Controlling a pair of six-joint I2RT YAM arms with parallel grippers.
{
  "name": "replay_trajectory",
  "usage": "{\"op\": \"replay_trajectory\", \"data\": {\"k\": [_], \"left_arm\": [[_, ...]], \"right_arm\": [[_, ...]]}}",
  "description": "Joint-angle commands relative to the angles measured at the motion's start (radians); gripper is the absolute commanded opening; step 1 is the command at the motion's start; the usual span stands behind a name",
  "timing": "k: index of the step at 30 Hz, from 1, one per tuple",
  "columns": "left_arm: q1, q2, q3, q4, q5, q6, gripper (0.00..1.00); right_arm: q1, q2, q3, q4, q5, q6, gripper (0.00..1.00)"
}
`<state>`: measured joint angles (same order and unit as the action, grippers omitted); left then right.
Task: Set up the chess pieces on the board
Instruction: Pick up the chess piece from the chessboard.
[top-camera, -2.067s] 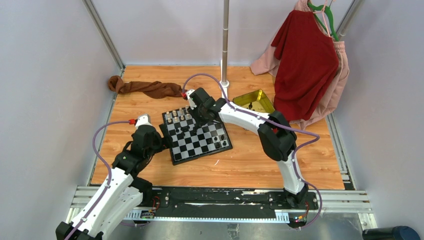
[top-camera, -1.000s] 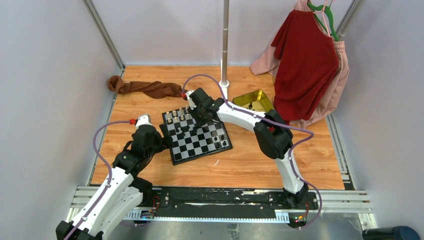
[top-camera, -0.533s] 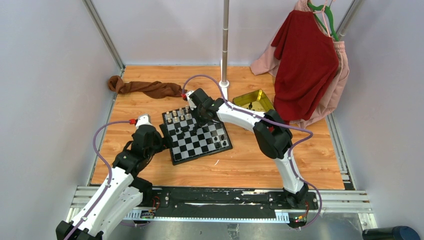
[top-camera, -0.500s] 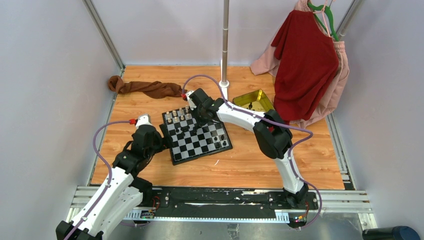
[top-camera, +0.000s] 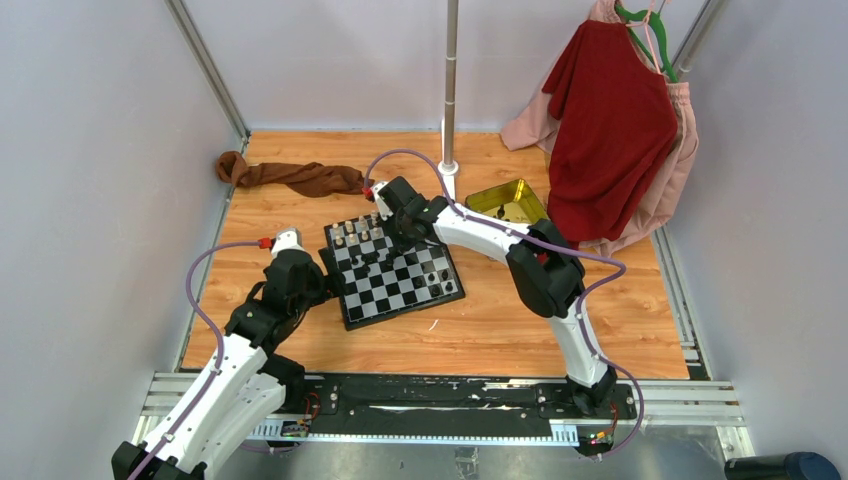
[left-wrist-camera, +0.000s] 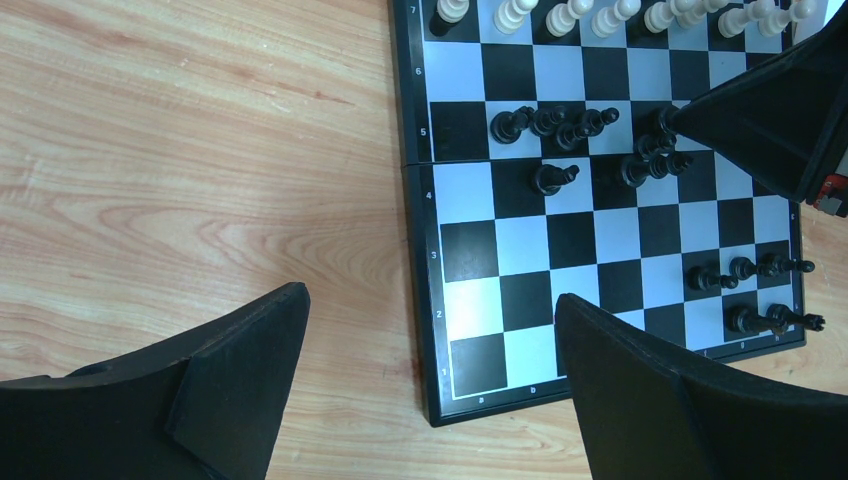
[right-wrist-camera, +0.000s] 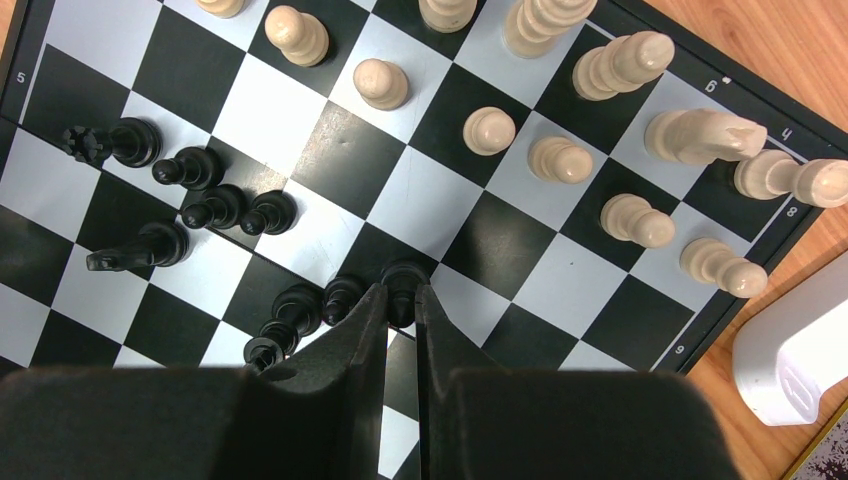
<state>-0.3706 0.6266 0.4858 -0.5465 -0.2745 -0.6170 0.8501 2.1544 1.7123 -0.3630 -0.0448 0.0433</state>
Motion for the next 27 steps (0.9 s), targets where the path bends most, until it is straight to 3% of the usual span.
{"op": "replay_trajectory", "data": {"k": [1, 16, 27], "left_arm": [[-0.01, 0.0, -0.004, 0.015, -0.003, 0.006, 1.0], [-0.01, -0.01, -0.003, 0.01, -0.014, 0.004, 1.0], [-0.01, -0.024, -0.003, 0.009, -0.026, 0.002, 1.0]], "right_arm": [[-0.012, -0.027, 0.016, -0.018, 0.011, -0.016, 0.04], [-0.017, -0.079, -0.015, -0.016, 0.028, -0.029, 0.03], [-0.018, -0.21, -0.159, -0.005, 0.044, -0.034, 0.02]]}}
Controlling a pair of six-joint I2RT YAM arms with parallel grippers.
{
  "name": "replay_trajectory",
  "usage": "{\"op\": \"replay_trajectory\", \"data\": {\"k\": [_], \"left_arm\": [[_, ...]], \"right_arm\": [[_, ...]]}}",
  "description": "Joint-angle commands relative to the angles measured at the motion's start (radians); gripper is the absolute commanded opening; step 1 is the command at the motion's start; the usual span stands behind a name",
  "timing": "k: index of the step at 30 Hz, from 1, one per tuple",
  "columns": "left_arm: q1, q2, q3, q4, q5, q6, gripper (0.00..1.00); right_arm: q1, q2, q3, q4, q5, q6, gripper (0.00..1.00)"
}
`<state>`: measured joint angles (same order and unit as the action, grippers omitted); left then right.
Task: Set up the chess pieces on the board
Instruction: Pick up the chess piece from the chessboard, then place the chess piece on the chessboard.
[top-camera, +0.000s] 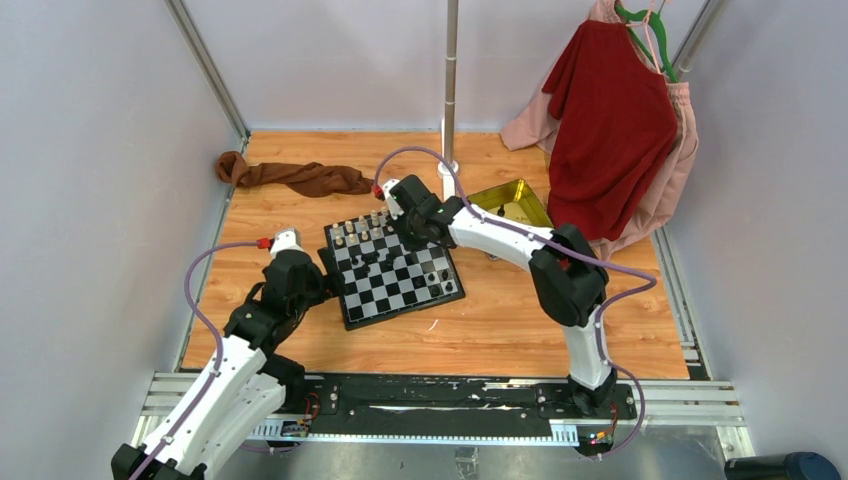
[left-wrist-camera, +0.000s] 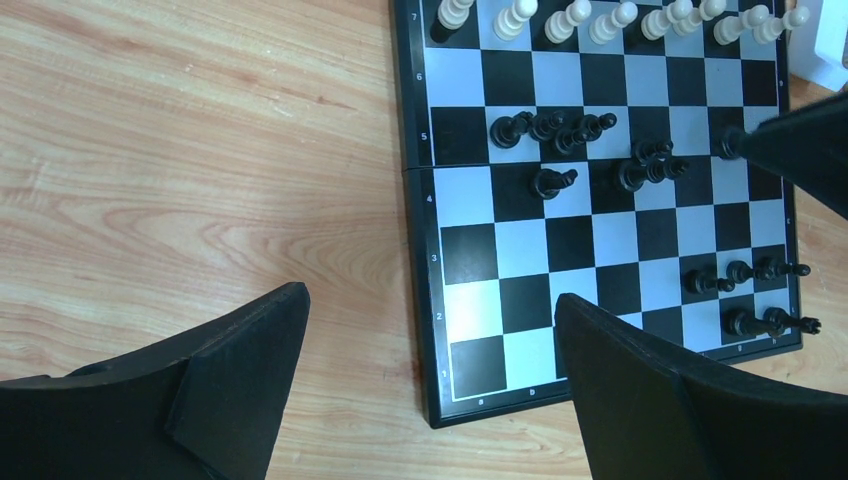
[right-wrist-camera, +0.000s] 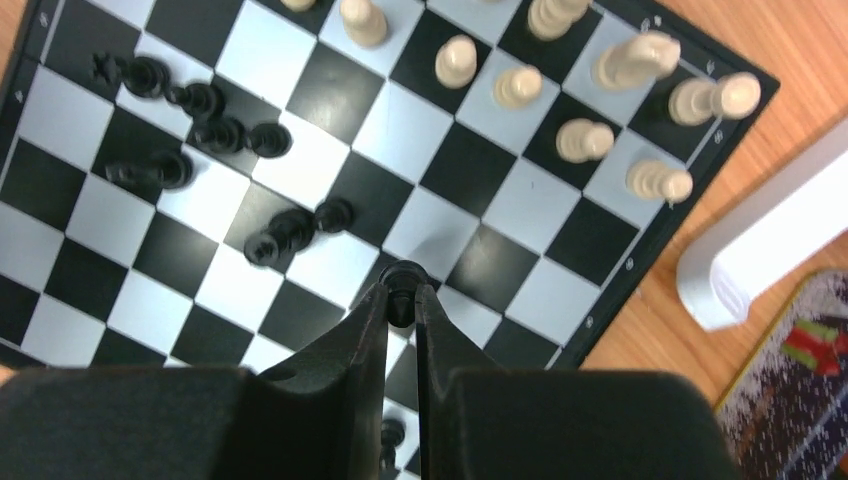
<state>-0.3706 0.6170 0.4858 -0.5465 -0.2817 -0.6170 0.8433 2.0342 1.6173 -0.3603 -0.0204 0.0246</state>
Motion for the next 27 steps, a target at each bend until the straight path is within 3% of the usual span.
{"op": "replay_trajectory", "data": {"k": [1, 16, 27], "left_arm": [[-0.01, -0.015, -0.004, 0.008, -0.021, 0.003, 1.0], [-0.01, -0.036, -0.004, 0.003, -0.032, 0.0, 1.0], [-0.01, -0.043, -0.006, 0.006, -0.032, 0.001, 1.0]], "right_arm": [[-0.01, -0.109, -0.085, -0.005, 0.019, -0.013, 0.02], [0.075, -0.433, -0.37, -0.023, 0.122, 0.014, 0.02], [0.206, -0.478, -0.445, -0.029, 0.178, 0.06, 0.02]]}}
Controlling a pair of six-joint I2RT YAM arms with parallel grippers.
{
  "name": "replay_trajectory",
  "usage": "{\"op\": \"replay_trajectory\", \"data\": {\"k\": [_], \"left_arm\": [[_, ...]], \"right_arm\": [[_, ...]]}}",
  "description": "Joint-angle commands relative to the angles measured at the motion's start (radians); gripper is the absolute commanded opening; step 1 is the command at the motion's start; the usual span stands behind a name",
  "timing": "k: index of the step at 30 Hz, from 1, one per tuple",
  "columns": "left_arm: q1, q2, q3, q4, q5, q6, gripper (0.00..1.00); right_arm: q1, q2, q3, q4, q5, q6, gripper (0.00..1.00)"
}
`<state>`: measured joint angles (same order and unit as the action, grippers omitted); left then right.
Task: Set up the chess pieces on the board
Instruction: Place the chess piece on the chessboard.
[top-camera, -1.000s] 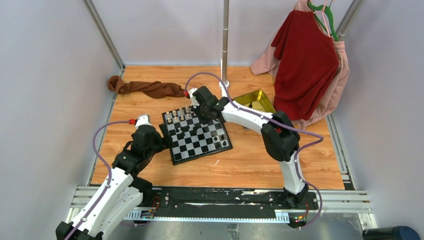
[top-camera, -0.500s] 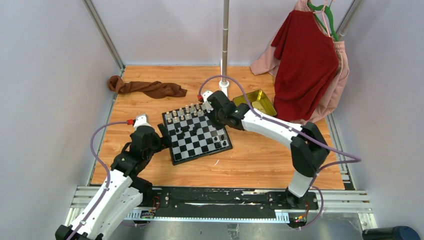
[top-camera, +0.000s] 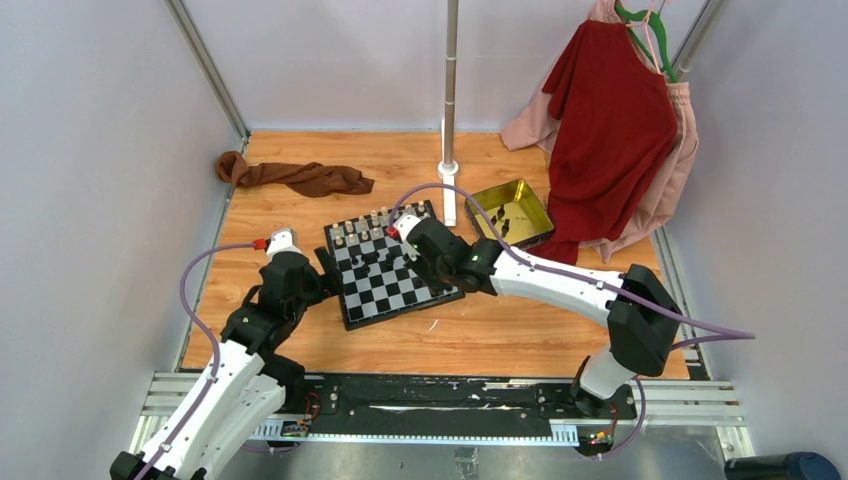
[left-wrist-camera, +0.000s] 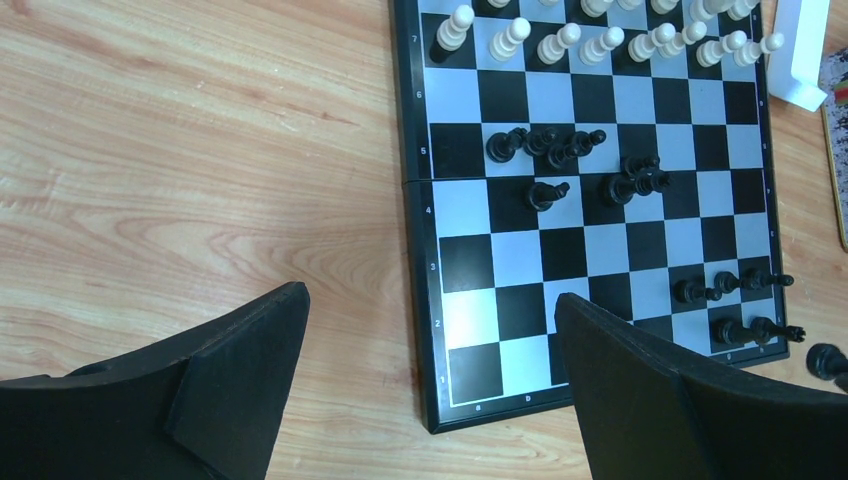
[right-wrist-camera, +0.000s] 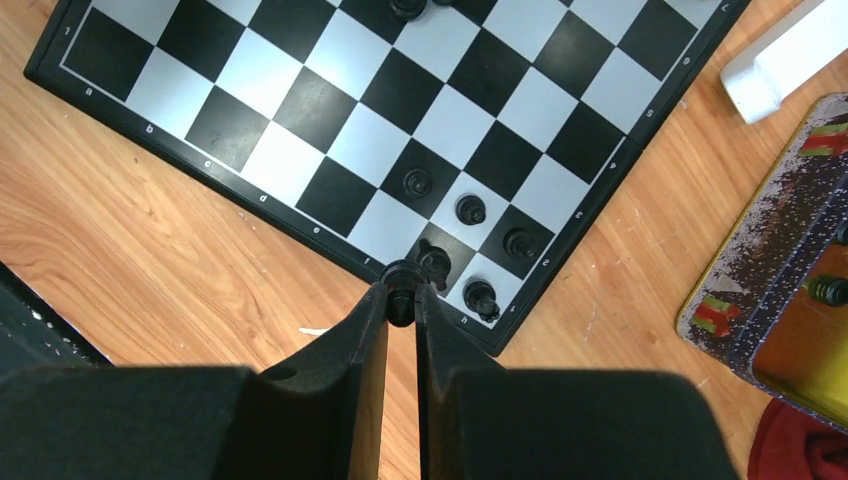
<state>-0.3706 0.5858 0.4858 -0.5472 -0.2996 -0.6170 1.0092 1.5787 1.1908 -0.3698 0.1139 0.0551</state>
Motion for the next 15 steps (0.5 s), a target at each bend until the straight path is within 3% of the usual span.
{"op": "replay_trajectory", "data": {"k": [1, 15], "left_arm": [[-0.01, -0.013, -0.006, 0.007, -0.013, 0.001, 1.0], [-0.01, -0.009, -0.006, 0.009, -0.013, 0.002, 1.0]], "right_arm": [[0.048, -0.02, -0.019, -0.019, 0.047, 0.033, 0.02], [0.101, 0.044, -0.023, 0.008, 0.052, 0.064, 0.01]]}}
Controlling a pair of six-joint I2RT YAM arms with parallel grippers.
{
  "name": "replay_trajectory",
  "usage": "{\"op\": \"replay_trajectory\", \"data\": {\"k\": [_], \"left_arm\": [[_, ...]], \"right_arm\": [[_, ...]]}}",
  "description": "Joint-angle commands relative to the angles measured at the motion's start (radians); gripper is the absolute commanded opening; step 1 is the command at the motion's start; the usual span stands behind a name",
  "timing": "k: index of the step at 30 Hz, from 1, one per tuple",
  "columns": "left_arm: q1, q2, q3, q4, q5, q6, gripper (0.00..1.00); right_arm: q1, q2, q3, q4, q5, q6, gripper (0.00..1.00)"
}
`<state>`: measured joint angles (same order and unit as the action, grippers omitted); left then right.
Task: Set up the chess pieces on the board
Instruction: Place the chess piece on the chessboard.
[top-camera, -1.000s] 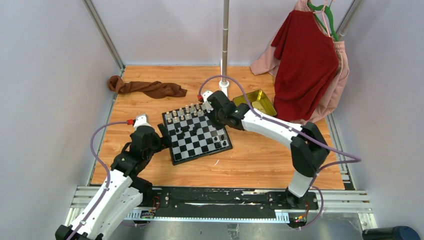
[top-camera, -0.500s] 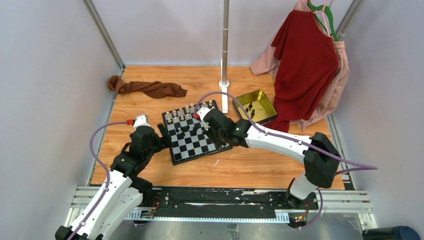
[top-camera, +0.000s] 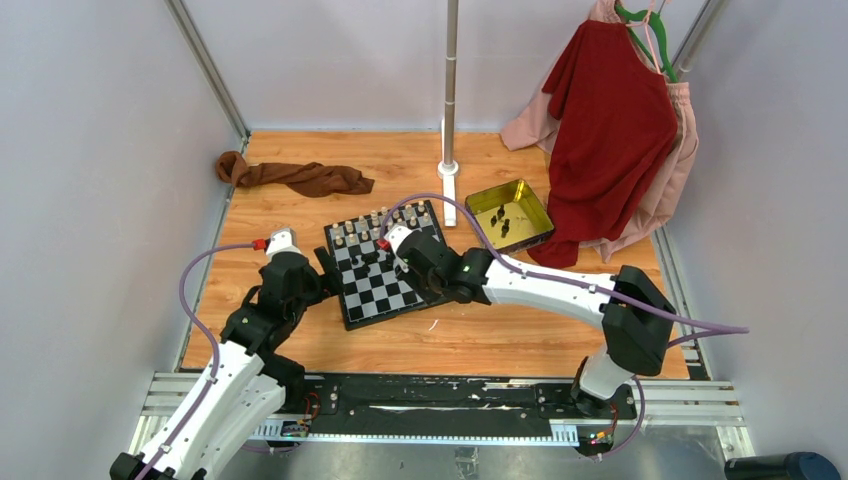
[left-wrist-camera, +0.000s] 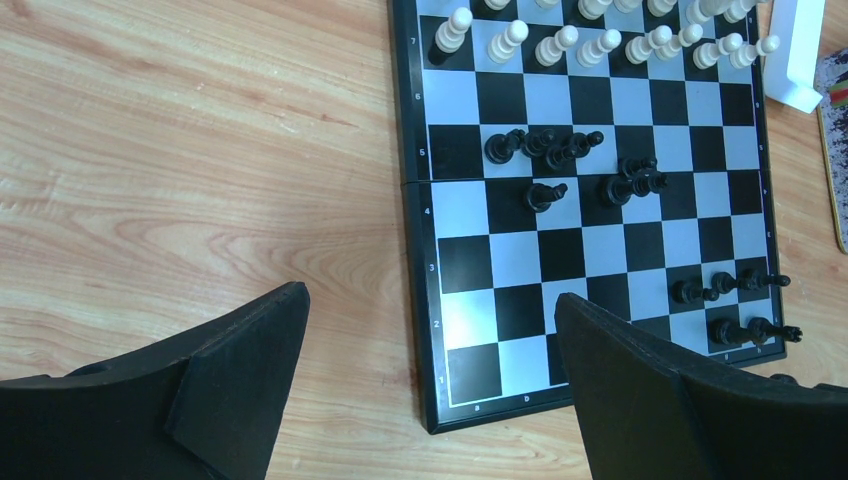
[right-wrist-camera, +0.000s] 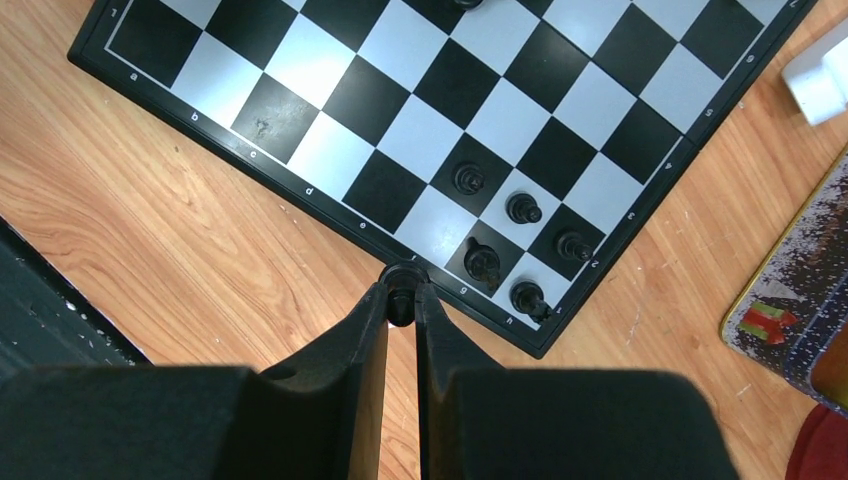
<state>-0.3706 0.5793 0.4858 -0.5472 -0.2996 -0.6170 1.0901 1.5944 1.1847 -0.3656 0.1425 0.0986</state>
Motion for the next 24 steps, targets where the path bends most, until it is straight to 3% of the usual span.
{"op": "replay_trajectory", "data": {"k": [1, 24], "left_arm": [[-0.01, -0.003, -0.006, 0.009, -0.013, 0.003, 1.0], [-0.01, 0.004, -0.007, 0.004, -0.022, -0.002, 1.0]], "right_arm": [[0.021, 0.034, -0.018, 0.005, 0.025, 0.019, 0.01], [-0.026, 0.127, -0.048, 0.066, -0.005, 0.006, 0.0]]}}
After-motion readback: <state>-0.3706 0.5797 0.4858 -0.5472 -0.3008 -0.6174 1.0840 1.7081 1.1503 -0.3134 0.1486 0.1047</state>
